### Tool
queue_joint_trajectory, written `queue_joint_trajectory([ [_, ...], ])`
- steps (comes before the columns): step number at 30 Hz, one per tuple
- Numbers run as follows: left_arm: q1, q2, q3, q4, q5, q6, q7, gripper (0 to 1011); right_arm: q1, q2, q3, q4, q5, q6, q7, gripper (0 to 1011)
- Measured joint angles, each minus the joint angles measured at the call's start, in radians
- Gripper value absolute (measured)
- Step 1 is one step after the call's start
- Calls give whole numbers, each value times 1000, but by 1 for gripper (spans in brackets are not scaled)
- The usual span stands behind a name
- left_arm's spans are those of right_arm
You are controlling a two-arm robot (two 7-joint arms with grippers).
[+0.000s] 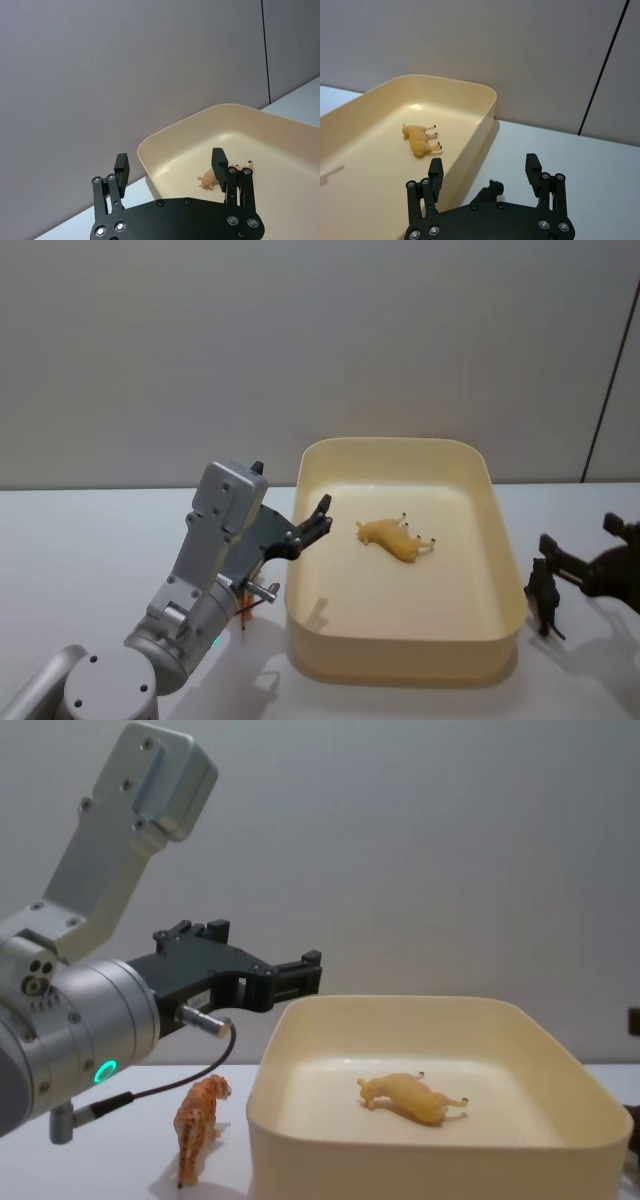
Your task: Pick up the toy alternately with two hands and place it into the central storage box.
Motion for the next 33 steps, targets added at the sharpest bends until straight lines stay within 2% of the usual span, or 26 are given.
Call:
queue_joint_trajectory([
  [8,0,0,0,0,0,0,0,1001,-52,31,11,-15,-4,17,3,1001],
  [16,0,0,0,0,0,0,0,1001,-70,42,13,-6,-18,31,10,1001],
  [26,0,0,0,0,0,0,0,1001,-56,30,-2,31,-44,43,23,1001],
  [33,0,0,0,0,0,0,0,1002,-17,7,-21,81,-68,44,42,1001],
])
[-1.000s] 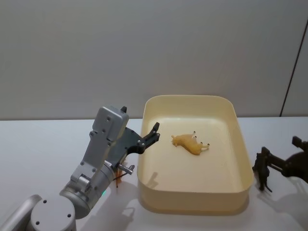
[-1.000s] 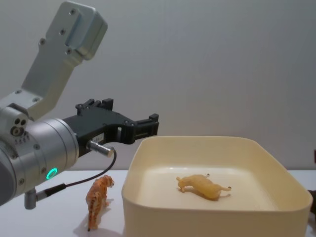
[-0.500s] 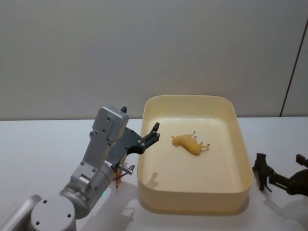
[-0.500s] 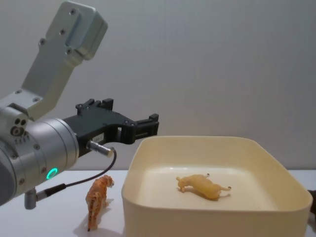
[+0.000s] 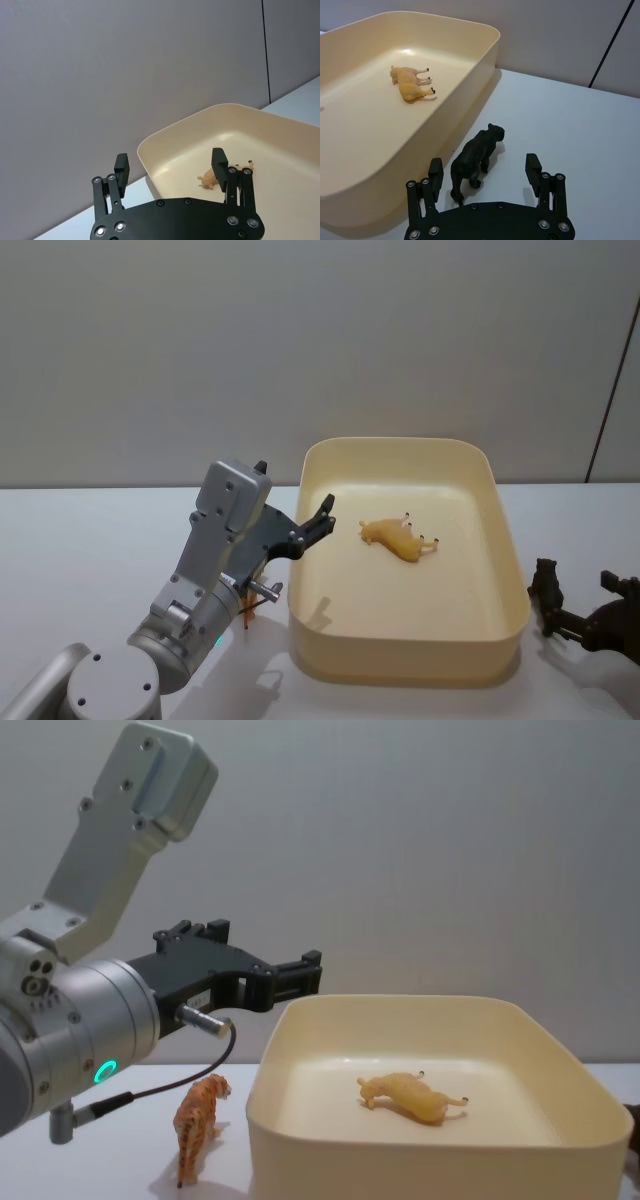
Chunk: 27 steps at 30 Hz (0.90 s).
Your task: Pick up the toy alternately with two hands and place it into the central storage box.
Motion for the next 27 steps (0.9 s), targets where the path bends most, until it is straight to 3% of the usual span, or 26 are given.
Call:
queue_joint_trajectory([
  [21,0,0,0,0,0,0,0,1001,104,-65,-43,135,-54,-5,21,998],
  [27,0,0,0,0,0,0,0,1001,115,-72,-48,149,-59,-6,22,842],
])
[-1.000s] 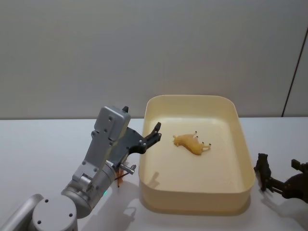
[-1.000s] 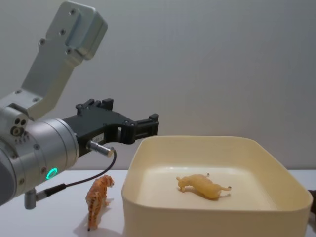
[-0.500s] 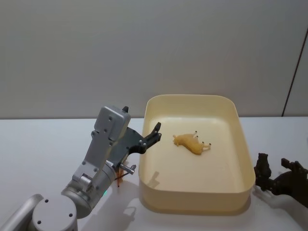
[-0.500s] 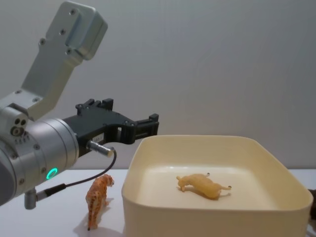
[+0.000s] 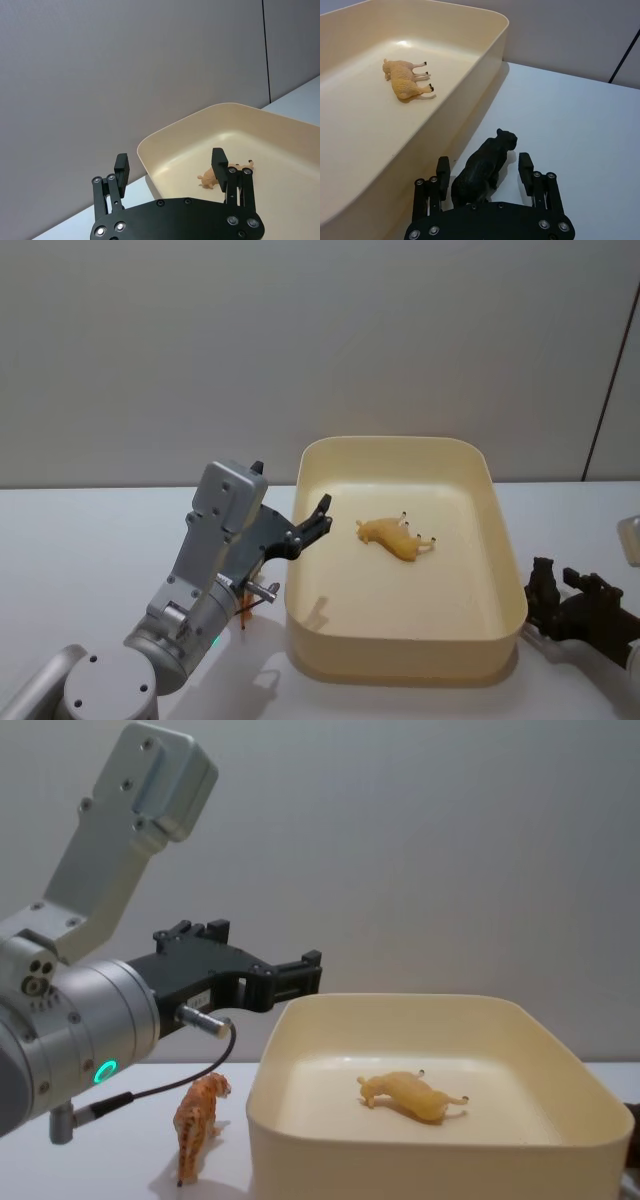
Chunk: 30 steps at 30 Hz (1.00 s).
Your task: Pick up the toy alternately with two hands and place it into the central storage box.
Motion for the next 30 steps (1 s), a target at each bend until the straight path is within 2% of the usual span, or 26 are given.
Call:
queue_joint_trajectory([
  [4,0,0,0,0,0,0,0,1001,6,-4,-2,7,-3,-1,1,754],
  [14,0,0,0,0,0,0,0,1002,14,-9,-5,18,-6,-1,2,418],
  [17,0,0,0,0,0,0,0,1001,15,-10,-6,20,-7,-1,2,358],
  [30,0,0,0,0,0,0,0,1002,6,-7,-1,8,-11,-44,-28,333],
])
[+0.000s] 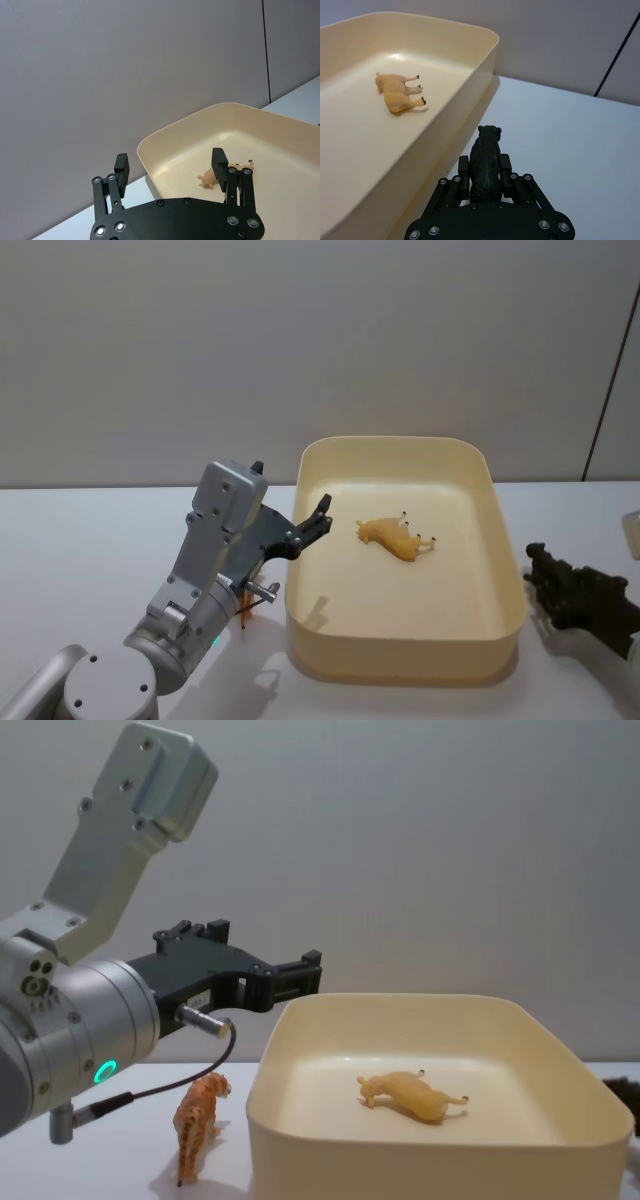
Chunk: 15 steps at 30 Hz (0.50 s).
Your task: Pick up the toy alternately with two hands and place it into the central storage box.
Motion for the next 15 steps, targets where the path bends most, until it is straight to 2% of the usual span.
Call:
queue_joint_trajectory([
  [9,0,0,0,0,0,0,0,1001,-1,5,15,-44,-2,-65,-46,333],
  [15,0,0,0,0,0,0,0,1001,19,5,22,-75,13,-78,-48,333],
])
